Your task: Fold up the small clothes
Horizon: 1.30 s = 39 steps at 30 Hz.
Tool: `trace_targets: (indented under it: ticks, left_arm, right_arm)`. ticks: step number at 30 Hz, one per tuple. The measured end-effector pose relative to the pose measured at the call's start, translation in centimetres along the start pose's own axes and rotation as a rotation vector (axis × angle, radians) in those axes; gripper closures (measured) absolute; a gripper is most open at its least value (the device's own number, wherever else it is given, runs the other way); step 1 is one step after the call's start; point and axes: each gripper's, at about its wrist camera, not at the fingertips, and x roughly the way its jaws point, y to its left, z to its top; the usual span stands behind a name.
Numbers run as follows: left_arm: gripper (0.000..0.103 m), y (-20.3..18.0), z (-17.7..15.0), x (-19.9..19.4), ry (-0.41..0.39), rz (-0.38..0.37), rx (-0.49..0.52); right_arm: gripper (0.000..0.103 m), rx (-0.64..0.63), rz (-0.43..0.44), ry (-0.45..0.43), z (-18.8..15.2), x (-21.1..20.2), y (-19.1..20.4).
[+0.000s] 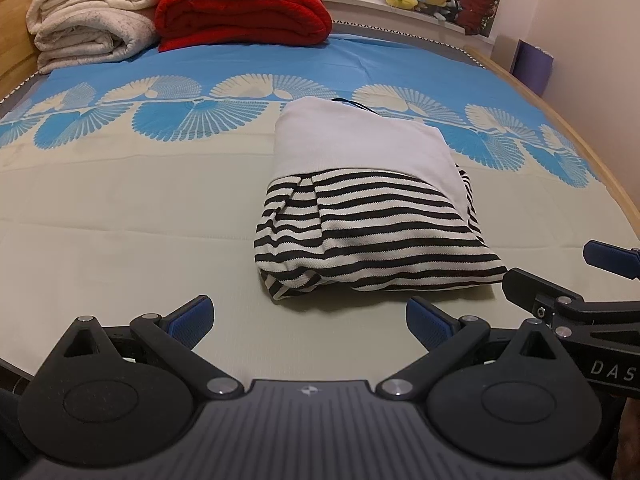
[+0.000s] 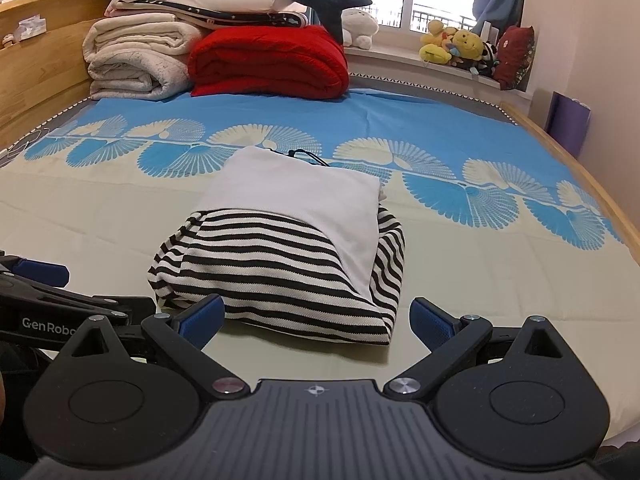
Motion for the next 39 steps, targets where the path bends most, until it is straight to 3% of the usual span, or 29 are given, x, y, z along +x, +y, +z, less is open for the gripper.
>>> trace_targets:
  ticks: [39]
  left_arm:
    - [0.001, -0.05, -0.01, 0.10, 0.001, -0.001, 0.000]
  right_arm:
    - [0.004, 0.013, -0.003, 0.008, 0.01, 0.10, 0.04]
